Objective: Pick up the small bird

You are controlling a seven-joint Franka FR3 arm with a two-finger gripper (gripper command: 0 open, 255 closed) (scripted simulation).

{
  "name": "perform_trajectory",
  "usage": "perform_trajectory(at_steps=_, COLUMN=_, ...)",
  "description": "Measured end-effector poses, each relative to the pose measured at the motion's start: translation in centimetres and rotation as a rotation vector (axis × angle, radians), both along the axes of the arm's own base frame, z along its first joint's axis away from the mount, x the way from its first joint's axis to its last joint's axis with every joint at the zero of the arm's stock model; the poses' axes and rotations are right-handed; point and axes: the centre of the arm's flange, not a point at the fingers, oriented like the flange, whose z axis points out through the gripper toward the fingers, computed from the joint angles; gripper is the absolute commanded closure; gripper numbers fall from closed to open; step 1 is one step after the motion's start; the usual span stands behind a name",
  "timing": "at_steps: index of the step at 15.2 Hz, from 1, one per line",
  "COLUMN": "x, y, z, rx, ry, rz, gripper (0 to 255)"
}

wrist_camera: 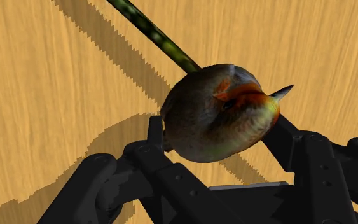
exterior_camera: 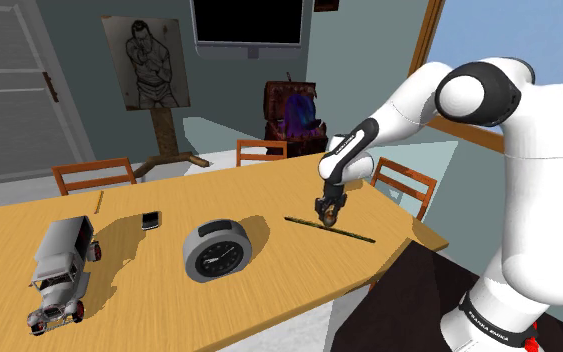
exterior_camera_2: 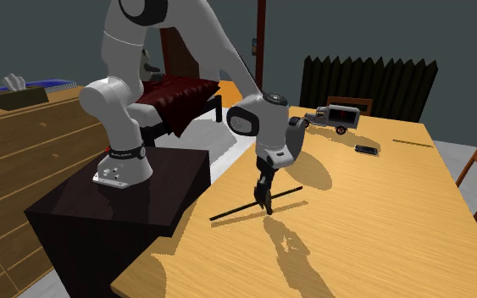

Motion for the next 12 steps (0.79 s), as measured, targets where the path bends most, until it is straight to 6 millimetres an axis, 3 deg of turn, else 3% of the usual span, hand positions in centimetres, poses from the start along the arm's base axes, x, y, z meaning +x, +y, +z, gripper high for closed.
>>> perform_trajectory(at_steps=12, x=0.0, y=0.0, z=6.1, rx=0.000, ry=0.000, rz=0.000, gripper=255)
